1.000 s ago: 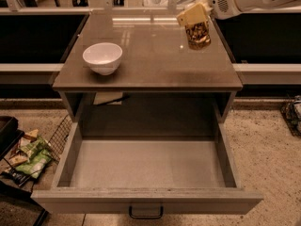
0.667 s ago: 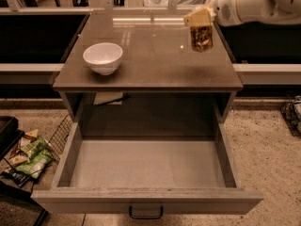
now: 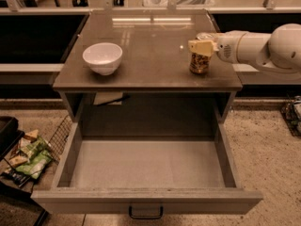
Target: Pick orange can from top drawer and place on counter
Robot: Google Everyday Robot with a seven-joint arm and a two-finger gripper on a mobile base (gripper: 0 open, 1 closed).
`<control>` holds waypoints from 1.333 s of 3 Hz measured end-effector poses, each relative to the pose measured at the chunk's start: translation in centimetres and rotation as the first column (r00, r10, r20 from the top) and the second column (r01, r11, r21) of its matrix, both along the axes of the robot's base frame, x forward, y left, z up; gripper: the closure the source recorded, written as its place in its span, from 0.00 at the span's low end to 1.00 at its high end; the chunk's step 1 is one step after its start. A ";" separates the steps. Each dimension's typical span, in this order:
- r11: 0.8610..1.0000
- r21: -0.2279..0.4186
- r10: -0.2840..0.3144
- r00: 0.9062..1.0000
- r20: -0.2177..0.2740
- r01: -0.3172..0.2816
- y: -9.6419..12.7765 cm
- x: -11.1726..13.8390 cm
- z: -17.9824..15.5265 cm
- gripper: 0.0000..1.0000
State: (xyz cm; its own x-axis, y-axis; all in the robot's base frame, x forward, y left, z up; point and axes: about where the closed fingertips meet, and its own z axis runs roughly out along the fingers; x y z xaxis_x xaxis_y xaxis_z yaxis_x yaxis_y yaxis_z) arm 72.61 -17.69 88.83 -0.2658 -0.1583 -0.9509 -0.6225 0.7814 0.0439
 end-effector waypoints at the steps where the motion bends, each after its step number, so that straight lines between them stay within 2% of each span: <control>1: 1.000 0.000 0.000 1.000 0.000 0.000 0.0 0.0 1.1 0.74; 4: 1.000 0.000 0.000 1.000 0.000 0.000 0.0 0.0 1.2 0.04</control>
Offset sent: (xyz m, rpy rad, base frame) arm 0.0000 0.0000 0.0084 0.0000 0.0000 0.0000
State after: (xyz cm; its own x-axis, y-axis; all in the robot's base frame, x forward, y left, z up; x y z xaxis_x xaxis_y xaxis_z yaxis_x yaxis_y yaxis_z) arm 72.61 -17.69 90.00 -0.2658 -0.1583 -0.9509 -0.6226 0.7813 0.0439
